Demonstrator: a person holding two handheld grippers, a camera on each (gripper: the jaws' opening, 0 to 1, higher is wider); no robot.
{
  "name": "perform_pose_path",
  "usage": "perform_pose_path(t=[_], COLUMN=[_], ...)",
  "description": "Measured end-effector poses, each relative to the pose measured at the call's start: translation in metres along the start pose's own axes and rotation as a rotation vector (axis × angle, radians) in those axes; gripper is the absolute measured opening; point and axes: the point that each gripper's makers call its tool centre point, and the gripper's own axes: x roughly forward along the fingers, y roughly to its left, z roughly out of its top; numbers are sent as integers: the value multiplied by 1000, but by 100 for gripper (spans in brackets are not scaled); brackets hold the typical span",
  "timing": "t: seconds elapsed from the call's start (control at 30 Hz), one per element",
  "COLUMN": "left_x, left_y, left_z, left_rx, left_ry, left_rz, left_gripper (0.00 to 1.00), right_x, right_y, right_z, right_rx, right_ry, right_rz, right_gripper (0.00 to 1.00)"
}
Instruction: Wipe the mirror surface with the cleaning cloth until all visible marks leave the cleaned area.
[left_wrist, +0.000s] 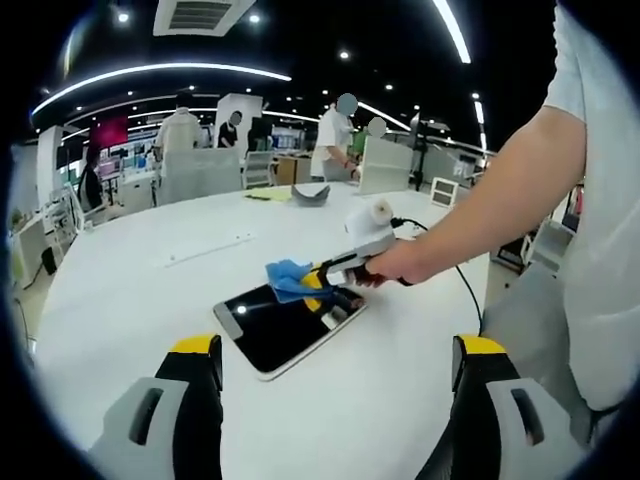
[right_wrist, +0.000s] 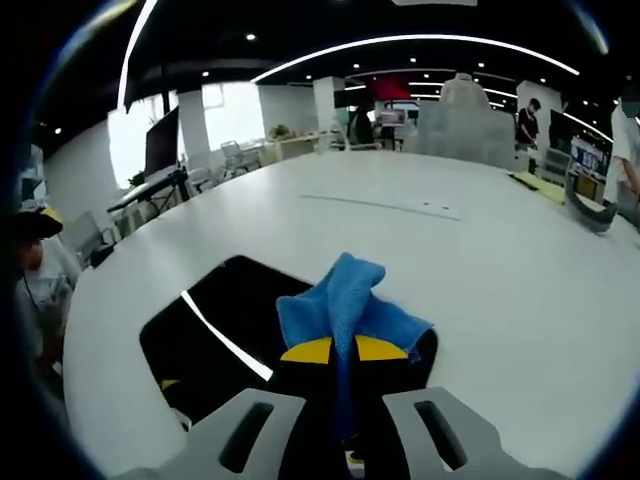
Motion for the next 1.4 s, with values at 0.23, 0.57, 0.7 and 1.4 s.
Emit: perform_pose_path(t=[0.23,0.57,0.7,1.4], left_x=[-2,-12,-16,-35], left_y=[-3,-11,-15,-31], left_z=[-2,5,4,2], left_rx=[0,14,27,52], left_ry=[-2,-18,-17,-25], left_rz=[-1,-2,0,-11], left_gripper=[96,96,95,95], right_x=[-6,-19,-25,-46], right_y=[9,26,32,50], right_z=[-5,-14,-19,-33], right_rx=[-10,-24,-28,-19], right_ry=[5,25,27,32], right_rz=[19,36,42,22], right_gripper=[1,1,2,2])
